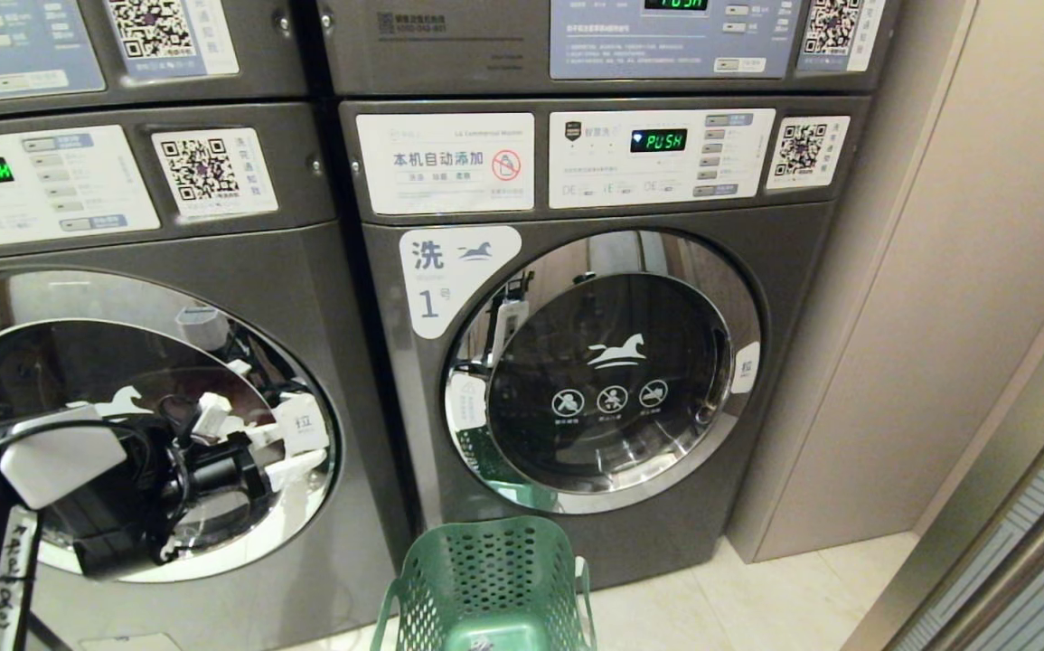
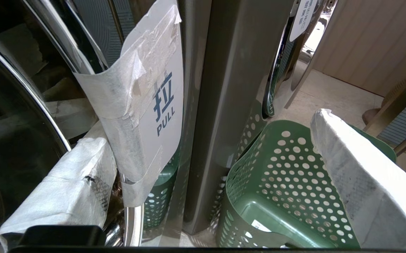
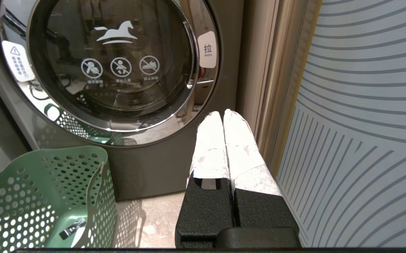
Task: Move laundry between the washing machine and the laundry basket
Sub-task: Open the lid of the washing machine
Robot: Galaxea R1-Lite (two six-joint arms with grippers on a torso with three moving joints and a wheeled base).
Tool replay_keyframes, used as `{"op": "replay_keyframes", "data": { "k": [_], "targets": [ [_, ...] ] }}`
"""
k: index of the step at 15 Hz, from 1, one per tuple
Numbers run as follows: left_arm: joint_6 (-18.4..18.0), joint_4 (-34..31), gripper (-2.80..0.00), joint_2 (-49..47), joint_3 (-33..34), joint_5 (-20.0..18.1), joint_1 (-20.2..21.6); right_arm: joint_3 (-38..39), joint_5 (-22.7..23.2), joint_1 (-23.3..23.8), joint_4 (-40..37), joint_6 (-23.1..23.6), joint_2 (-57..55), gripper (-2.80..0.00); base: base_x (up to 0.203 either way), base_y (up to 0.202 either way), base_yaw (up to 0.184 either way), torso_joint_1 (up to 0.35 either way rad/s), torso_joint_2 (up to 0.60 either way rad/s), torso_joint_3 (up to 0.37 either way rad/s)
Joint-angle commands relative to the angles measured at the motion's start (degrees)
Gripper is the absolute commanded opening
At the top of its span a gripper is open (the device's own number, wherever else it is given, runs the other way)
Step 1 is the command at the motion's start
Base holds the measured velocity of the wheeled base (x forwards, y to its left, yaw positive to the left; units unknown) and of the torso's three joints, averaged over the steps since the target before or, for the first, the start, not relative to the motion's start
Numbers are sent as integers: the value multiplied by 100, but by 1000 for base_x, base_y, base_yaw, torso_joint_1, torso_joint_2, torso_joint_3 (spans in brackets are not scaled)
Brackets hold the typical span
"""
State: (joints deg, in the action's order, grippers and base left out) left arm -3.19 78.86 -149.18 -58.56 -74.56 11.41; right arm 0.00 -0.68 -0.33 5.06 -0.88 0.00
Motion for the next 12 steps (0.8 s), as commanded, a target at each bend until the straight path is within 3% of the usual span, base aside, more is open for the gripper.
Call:
{"op": "replay_keyframes", "data": {
  "k": [1, 6, 12],
  "targets": [
    [-6, 107, 0, 20, 118, -681, 17, 193, -2, -2, 4, 0, -9, -280, 0, 0, 0, 0, 0, 0],
    [-23, 253, 0, 131, 579, -981, 231, 193, -2, -2, 4, 0, -7, -280, 0, 0, 0, 0, 0, 0],
    [-52, 261, 0, 167, 610, -768, 765, 193, -2, -2, 4, 0, -9, -280, 0, 0, 0, 0, 0, 0]
  ]
}}
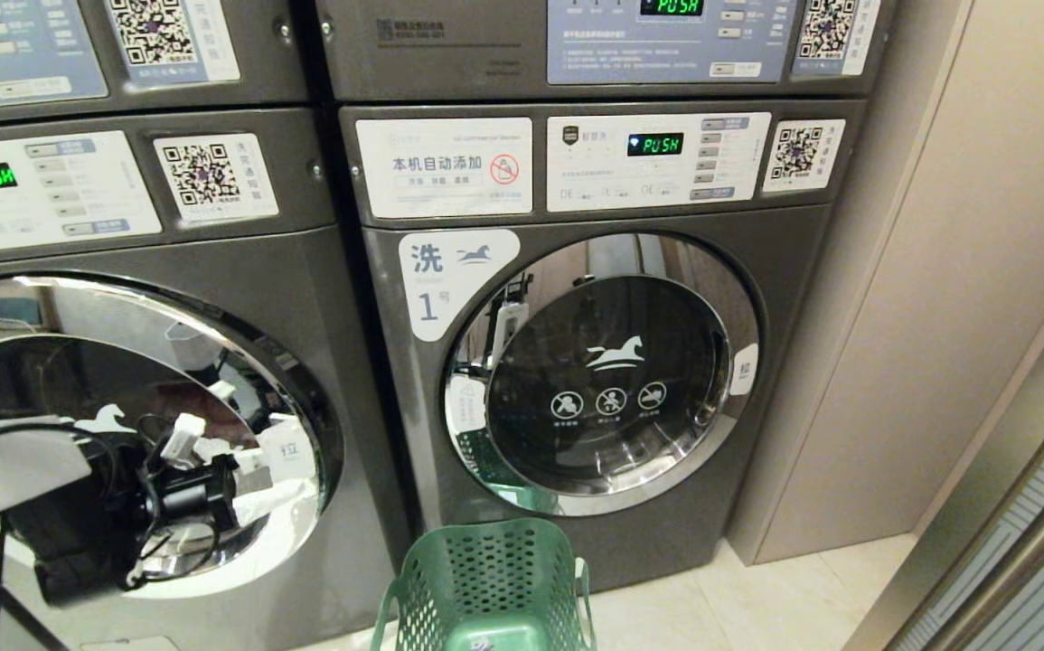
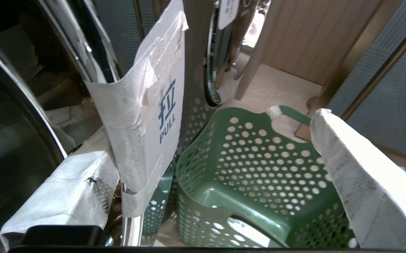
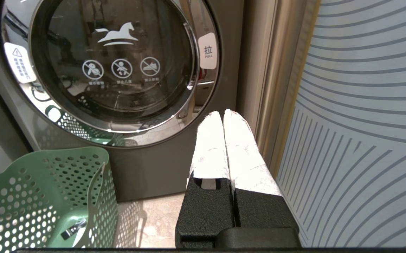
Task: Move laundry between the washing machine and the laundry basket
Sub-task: Open the lid of the washing machine
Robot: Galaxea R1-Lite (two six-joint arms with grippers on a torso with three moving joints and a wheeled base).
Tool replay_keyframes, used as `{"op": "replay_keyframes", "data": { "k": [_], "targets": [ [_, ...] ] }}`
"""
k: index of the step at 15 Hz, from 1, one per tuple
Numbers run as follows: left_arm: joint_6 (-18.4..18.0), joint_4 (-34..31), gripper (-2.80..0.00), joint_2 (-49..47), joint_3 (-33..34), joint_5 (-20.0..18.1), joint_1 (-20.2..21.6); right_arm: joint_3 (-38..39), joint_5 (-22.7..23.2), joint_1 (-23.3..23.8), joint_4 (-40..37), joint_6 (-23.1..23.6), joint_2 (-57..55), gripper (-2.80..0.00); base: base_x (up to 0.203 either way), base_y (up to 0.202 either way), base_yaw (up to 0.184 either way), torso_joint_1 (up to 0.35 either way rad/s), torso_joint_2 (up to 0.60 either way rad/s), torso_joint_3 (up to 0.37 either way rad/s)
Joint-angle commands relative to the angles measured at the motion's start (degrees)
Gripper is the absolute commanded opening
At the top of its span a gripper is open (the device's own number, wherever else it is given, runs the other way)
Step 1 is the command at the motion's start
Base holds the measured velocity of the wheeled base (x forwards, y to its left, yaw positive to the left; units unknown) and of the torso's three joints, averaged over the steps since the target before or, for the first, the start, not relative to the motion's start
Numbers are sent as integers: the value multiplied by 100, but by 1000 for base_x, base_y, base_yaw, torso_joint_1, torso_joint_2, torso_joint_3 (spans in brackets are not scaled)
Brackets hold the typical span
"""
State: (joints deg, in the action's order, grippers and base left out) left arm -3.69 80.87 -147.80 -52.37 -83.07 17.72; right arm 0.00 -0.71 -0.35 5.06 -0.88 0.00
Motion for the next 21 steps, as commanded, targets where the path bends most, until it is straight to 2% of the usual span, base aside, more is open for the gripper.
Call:
{"op": "replay_keyframes", "data": {
  "k": [1, 7, 10, 12, 15, 17, 19, 21],
  "targets": [
    [6, 60, 0, 34, -10, 76, 274, 193, 0, 0, 4, 0, -9, -280, 0, 0, 0, 0, 0, 0],
    [-240, 53, 0, 166, 180, -68, 1072, 193, 0, 0, 4, 0, -9, -280, 0, 0, 0, 0, 0, 0],
    [-393, 57, 0, 335, 474, -95, 1393, 193, 0, 0, 4, 0, -3, -280, 0, 0, 0, 0, 0, 0],
    [-427, 55, 0, 771, 819, -171, 1607, 193, 0, 0, 4, 0, -9, -280, 0, 0, 0, 0, 0, 0],
    [-358, -2, 0, 2053, 1732, -154, 1964, 193, 0, 0, 4, 0, -8, -280, 0, 0, 0, 0, 0, 0],
    [-260, -170, 0, 3258, 2272, 136, 2333, 193, 0, 0, 4, 0, -9, -280, 0, 0, 0, 0, 0, 0],
    [-118, -674, 0, 4669, 2562, 447, 2991, 193, 0, 0, 4, 0, -9, -280, 0, 0, 0, 0, 0, 0],
    [31, -1394, 0, 5965, 2724, 635, 3961, 193, 0, 0, 4, 0, -9, -280, 0, 0, 0, 0, 0, 0]
  ]
}}
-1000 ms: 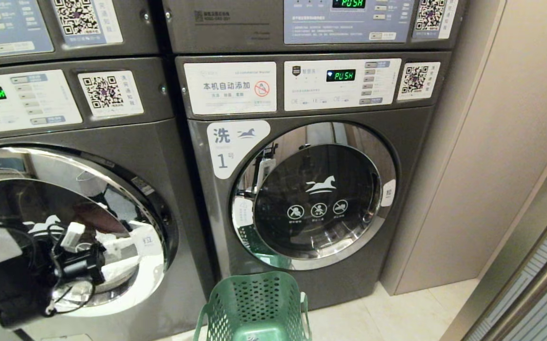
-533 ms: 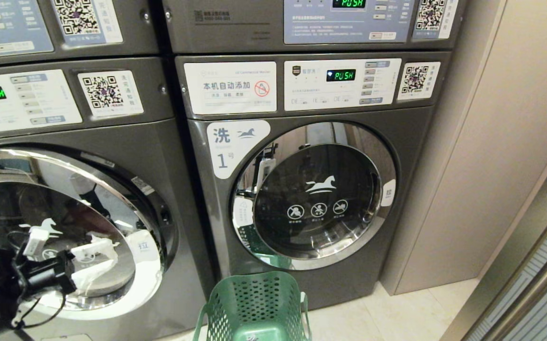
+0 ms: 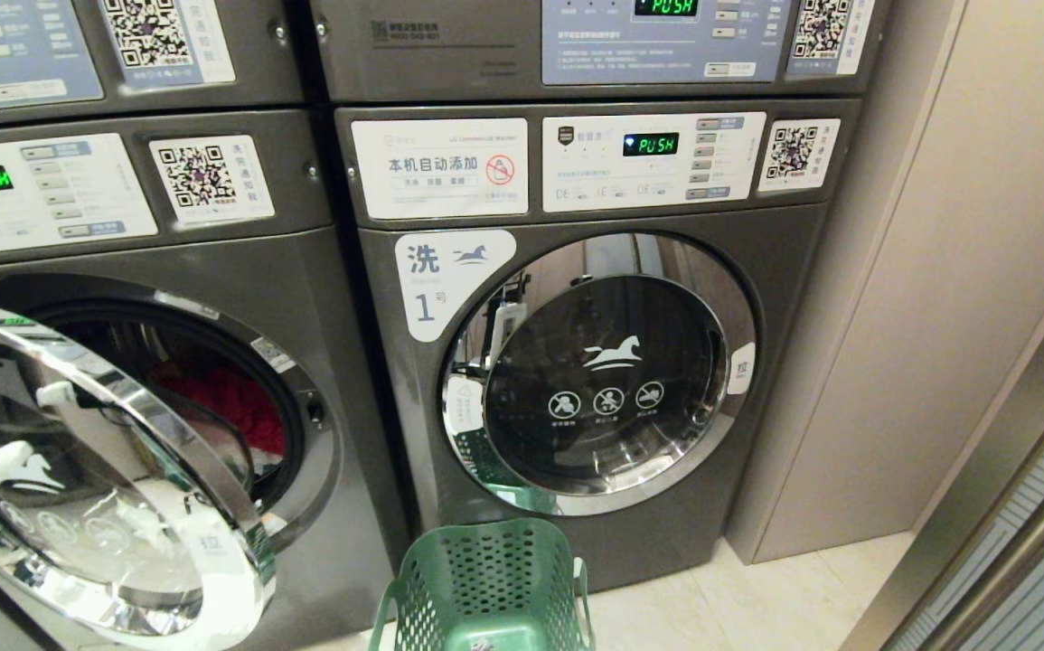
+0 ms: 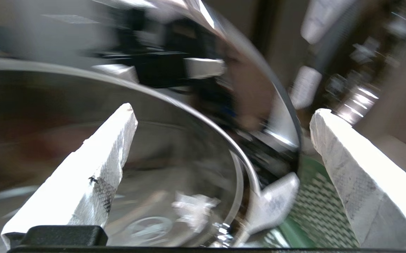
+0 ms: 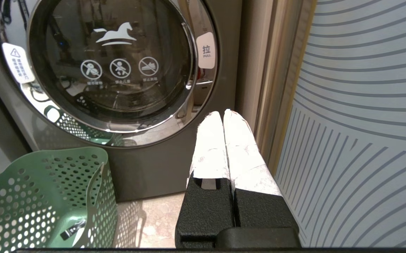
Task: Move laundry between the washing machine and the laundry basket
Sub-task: Open the lid of the washing machine
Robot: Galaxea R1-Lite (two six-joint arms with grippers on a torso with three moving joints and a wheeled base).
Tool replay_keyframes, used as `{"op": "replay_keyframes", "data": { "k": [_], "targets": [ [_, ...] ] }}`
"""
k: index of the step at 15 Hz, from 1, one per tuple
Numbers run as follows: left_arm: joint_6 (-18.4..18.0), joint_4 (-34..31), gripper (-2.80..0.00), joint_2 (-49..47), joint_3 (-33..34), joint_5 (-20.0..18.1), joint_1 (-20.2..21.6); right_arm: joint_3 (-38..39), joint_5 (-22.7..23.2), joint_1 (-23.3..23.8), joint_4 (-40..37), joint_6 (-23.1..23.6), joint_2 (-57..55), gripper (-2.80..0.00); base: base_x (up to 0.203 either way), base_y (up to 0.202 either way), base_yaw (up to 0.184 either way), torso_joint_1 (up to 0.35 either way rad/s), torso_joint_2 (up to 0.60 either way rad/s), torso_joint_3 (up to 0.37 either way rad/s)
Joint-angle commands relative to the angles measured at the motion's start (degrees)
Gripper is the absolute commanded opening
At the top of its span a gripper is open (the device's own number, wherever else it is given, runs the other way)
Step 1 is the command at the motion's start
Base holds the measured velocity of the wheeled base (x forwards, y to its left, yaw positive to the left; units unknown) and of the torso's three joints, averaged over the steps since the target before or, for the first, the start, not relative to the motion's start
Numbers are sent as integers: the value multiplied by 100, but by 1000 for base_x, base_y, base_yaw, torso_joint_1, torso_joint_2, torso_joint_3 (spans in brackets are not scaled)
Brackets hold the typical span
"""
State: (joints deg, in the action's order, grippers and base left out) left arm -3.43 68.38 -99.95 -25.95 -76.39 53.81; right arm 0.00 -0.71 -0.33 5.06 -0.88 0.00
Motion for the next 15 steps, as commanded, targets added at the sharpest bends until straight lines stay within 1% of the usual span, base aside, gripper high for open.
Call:
{"op": "replay_keyframes", "data": {
  "k": [1, 2, 3, 4, 5, 6, 7, 8, 9, 10, 11, 12, 13, 15],
  "targets": [
    [160, -561, 0, 1763, 119, 29, 1085, 193, 0, -2, 4, 0, -1, -280, 0, 0, 0, 0, 0, 0],
    [396, -908, 0, 2224, 118, 73, 1853, 193, 0, -2, 4, 0, -1, -280, 0, 0, 0, 0, 0, 0],
    [780, -1183, 0, 2673, 79, 113, 2666, 193, 0, -2, 4, 0, -9, -280, 0, 0, 0, 0, 0, 0],
    [1299, -1376, 0, 3121, -7, 196, 3414, 193, 0, -2, 4, 0, -9, -280, 0, 0, 0, 0, 0, 0],
    [1942, -1470, 0, 3606, -173, 529, 3944, 193, 0, -2, 4, 0, -9, -280, 0, 0, 0, 0, 0, 0],
    [2558, -1472, 0, 3976, -422, 1328, 4263, 193, 0, -2, 4, 0, -9, -280, 0, 0, 0, 0, 0, 0],
    [3004, -1380, 0, 4198, -804, 2273, 4346, 193, 0, -2, 4, 0, -9, -280, 0, 0, 0, 0, 0, 0],
    [3232, -1252, 0, 4322, -1208, 2732, 4238, 193, 0, -2, 4, 0, -8, -280, 0, 0, 0, 0, 0, 0],
    [3351, -1141, 0, 4360, -1655, 2801, 4083, 193, 0, -2, 4, 0, -3, -280, 0, 0, 0, 0, 0, 0],
    [3417, -1100, 0, 4344, -2060, 2790, 3870, 193, 0, -2, 4, 0, -9, -280, 0, 0, 0, 0, 0, 0],
    [3390, -1130, 0, 4246, -2325, 2780, 3605, 193, 0, -2, 4, 0, -9, -280, 0, 0, 0, 0, 0, 0],
    [3128, -1228, 0, 4027, -2484, 2775, 3275, 193, 0, -2, 4, 0, -4, -280, 0, 0, 0, 0, 0, 0],
    [2658, -1406, 0, 3763, -2639, 2782, 2906, 193, 0, -2, 4, 0, -9, -280, 0, 0, 0, 0, 0, 0],
    [1517, -2075, 0, 3229, -2976, 2845, 2310, 193, 0, -2, 4, 0, -9, -280, 0, 0, 0, 0, 0, 0]
  ]
}}
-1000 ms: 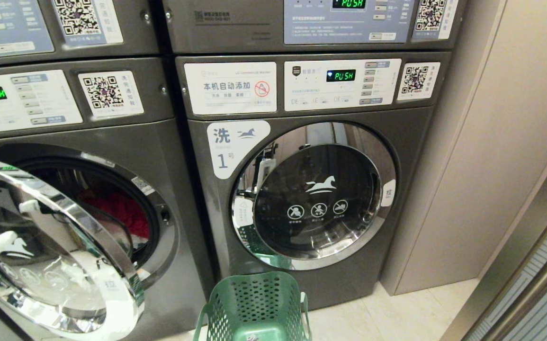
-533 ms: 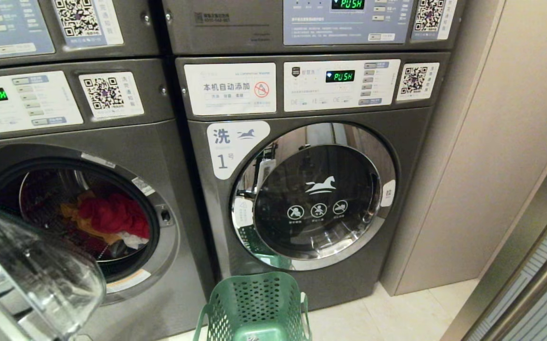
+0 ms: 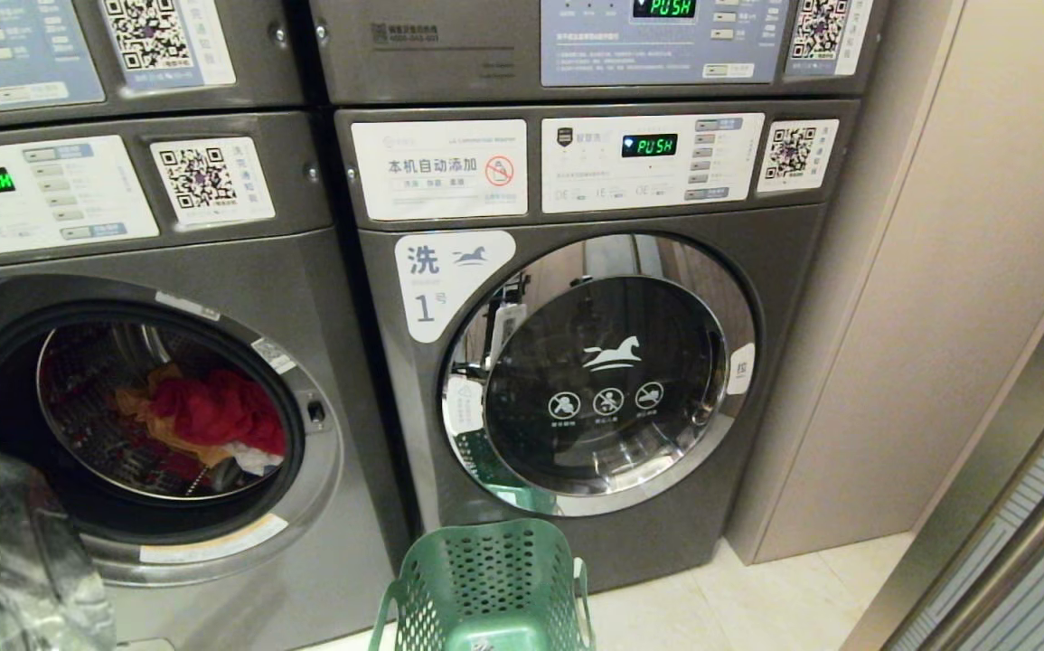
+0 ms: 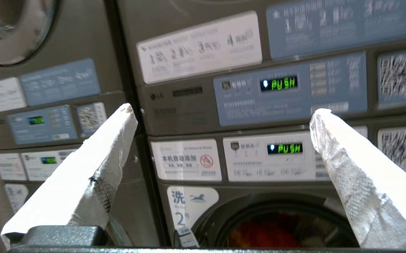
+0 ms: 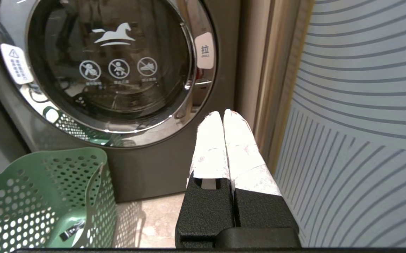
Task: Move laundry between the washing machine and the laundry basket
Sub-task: Open the lid of the washing machine
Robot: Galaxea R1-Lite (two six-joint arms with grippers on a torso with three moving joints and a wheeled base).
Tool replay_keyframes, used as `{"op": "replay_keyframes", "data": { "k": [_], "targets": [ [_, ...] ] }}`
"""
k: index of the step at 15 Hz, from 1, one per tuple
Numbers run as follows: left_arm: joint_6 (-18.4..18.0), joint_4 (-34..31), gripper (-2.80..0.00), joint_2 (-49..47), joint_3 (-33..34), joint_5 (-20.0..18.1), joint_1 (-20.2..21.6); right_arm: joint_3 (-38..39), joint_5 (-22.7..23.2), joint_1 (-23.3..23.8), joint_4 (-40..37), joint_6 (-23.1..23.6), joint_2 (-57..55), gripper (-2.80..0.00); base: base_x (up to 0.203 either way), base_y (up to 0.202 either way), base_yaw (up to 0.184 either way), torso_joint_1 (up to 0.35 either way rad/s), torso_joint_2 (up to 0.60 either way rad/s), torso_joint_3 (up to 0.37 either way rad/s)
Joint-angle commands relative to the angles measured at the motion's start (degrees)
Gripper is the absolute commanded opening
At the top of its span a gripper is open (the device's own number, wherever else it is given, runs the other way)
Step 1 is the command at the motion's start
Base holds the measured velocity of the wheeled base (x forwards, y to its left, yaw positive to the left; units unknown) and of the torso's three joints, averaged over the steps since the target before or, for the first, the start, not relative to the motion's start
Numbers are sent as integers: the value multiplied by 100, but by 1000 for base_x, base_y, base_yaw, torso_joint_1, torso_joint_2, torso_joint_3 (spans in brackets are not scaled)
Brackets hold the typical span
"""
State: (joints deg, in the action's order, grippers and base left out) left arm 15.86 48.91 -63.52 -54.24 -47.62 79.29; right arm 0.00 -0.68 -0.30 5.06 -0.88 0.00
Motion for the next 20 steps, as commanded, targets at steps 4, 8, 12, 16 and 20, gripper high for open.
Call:
{"op": "replay_keyframes", "data": {
  "k": [4, 8, 12, 16, 20],
  "targets": [
    [-1557, -835, 0, -1300, -327, 705, -1922, 193, -2, -5, 4, 0, -9, -280, 0, 0, 0, 0, 0, 0],
    [-2050, -909, -280, -2091, -22, 1238, -2637, 193, -2, -5, 4, 0, -9, -280, 0, 0, 0, 0, 0, 0],
    [-3020, -1225, -280, -2227, 744, 3266, -2905, 193, -2, -5, 4, 0, -3, -280, 0, 0, 0, 0, 0, 0],
    [-4046, -1756, -280, -2190, 1102, 6429, -3271, 193, -2, -5, 4, 0, 0, -280, 0, 0, 0, 0, 0, 0],
    [-4438, -2795, -280, -2169, 855, 7182, -2993, 193, -2, -5, 4, 0, -9, -280, 0, 0, 0, 0, 0, 0]
  ]
}}
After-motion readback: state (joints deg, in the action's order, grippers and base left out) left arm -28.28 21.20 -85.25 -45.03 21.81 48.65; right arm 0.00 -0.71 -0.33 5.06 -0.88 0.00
